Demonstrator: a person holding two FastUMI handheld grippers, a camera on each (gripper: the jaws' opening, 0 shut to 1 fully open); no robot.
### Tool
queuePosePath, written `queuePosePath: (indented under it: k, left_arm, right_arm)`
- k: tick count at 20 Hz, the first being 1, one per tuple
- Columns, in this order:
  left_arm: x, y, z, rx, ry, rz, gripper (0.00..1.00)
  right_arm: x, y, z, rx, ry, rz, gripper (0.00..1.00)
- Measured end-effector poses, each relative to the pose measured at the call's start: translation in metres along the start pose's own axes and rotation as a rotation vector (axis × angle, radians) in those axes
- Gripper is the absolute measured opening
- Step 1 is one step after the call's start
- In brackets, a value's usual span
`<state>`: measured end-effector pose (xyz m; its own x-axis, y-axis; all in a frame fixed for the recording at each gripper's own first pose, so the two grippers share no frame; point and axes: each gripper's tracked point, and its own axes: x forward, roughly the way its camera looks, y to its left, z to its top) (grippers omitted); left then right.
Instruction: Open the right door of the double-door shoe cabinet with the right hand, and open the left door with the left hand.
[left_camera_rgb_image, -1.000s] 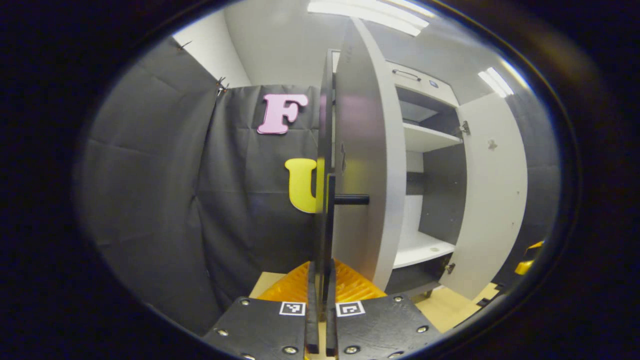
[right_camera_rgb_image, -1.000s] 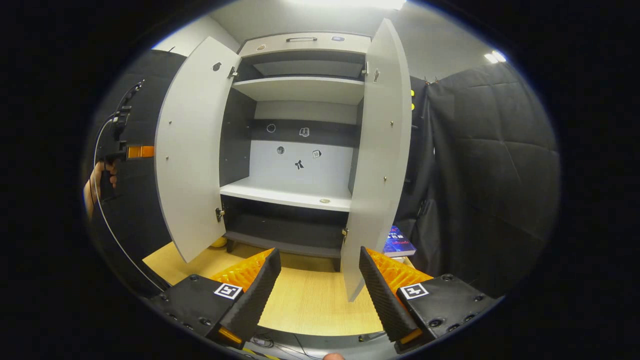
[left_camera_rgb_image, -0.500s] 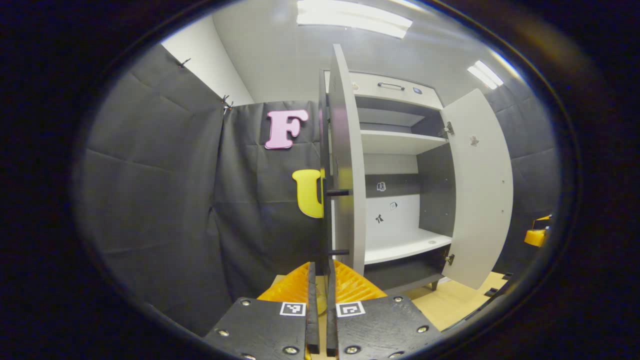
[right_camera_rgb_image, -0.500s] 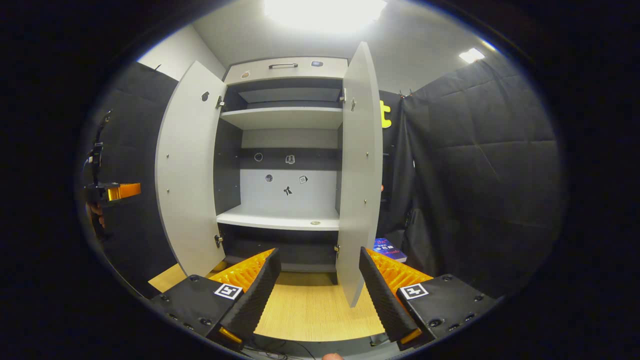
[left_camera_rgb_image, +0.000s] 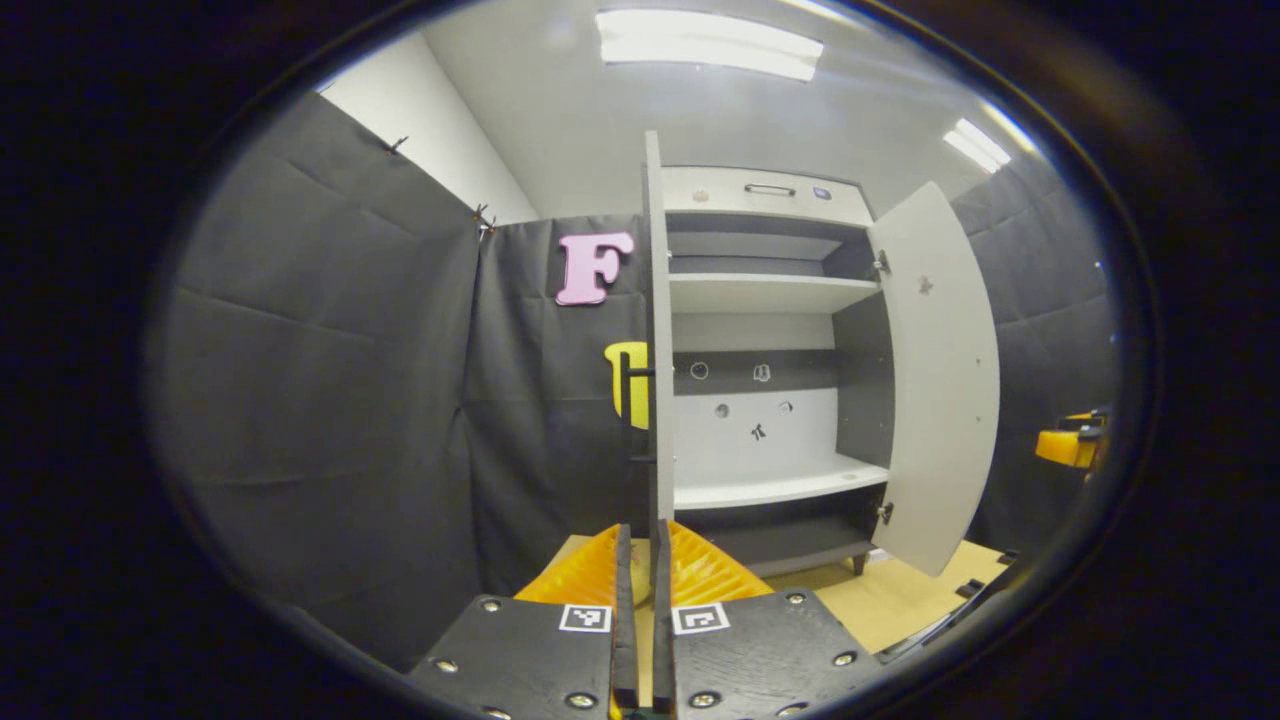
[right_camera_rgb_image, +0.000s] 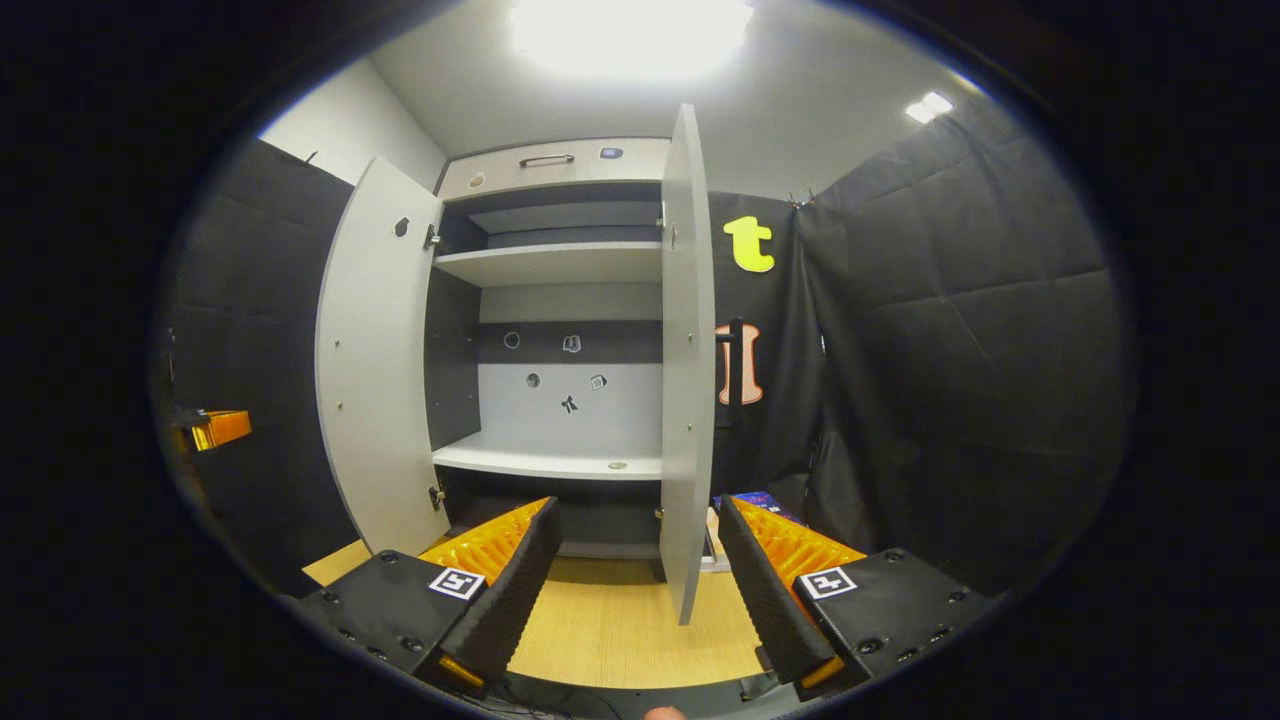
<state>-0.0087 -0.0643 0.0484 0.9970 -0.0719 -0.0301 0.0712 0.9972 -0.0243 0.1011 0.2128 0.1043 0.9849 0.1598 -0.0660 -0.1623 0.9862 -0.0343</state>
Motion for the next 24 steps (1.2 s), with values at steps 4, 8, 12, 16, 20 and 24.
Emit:
queuePosePath:
  k: [4, 8, 12, 16, 20, 24]
  left_arm:
    - [-0.021, -0.018, -0.017, 0.011, 0.032, 0.044, 0.07]
    - [-0.028, -0.029, -0.02, 0.025, 0.038, 0.056, 0.15]
    - [-0.029, -0.027, -0.02, 0.007, 0.037, 0.062, 0.36]
    - [-0.029, -0.017, -0.019, 0.01, 0.02, 0.095, 0.91]
    - [-0.027, -0.012, -0.018, 0.028, 0.013, 0.117, 0.94]
    - [-0.028, -0.007, -0.018, 0.039, 0.007, 0.135, 0.94]
  right_arm:
    - [0.0, -0.015, -0.005, 0.012, -0.011, -0.002, 0.96]
    - [-0.001, -0.027, -0.014, 0.04, 0.002, -0.006, 0.96]
    - [0.0, -0.034, -0.01, 0.065, -0.003, -0.023, 0.98]
    - [0.001, -0.035, -0.002, 0.041, -0.025, -0.028, 0.97]
    - [0.001, -0.03, 0.0, 0.031, -0.036, -0.015, 0.98]
    - [0.001, -0.031, 0.001, 0.025, -0.046, -0.017, 0.95]
